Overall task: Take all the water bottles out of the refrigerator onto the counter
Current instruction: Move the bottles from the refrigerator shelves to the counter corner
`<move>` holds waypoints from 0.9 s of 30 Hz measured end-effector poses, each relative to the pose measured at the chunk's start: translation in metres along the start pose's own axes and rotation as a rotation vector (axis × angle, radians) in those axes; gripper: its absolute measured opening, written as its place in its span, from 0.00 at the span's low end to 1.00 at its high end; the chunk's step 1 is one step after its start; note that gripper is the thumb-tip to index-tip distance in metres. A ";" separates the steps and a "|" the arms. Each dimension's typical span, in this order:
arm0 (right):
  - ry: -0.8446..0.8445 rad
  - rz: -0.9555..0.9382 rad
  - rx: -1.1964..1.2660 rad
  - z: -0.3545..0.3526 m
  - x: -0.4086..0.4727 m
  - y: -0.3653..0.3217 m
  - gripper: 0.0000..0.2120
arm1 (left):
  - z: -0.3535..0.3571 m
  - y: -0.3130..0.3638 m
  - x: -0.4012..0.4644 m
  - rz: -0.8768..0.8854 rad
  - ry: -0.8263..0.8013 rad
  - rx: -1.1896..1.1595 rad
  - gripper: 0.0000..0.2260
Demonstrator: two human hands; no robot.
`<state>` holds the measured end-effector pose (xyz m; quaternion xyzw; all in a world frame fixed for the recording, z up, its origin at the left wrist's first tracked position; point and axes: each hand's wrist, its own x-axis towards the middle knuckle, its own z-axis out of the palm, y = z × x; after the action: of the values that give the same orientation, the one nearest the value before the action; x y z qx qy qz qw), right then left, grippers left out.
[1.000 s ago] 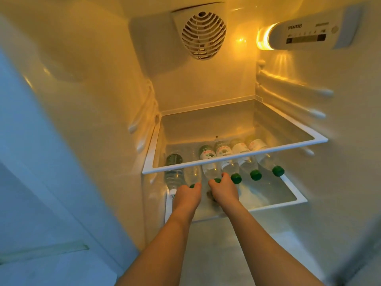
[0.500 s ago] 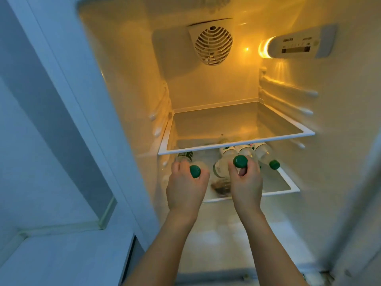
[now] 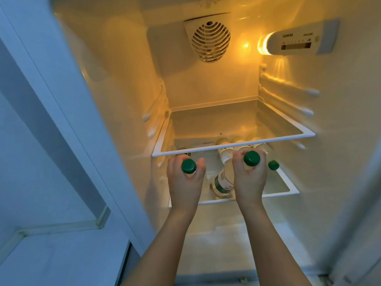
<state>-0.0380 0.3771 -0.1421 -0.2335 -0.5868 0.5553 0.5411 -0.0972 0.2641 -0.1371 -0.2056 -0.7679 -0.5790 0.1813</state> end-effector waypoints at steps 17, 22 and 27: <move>-0.187 -0.093 -0.233 -0.008 -0.025 -0.055 0.07 | -0.061 0.037 -0.015 -0.057 0.005 -0.064 0.06; -0.303 -0.079 -0.277 -0.008 -0.053 -0.051 0.09 | -0.091 0.033 -0.037 -0.122 -0.002 -0.016 0.07; -0.494 -0.034 -0.338 -0.004 -0.101 -0.038 0.06 | -0.128 0.017 -0.066 -0.187 -0.003 0.051 0.09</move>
<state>0.0087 0.2798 -0.1463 -0.1683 -0.7886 0.4807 0.3446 -0.0270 0.1382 -0.1242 -0.1295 -0.7984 -0.5734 0.1303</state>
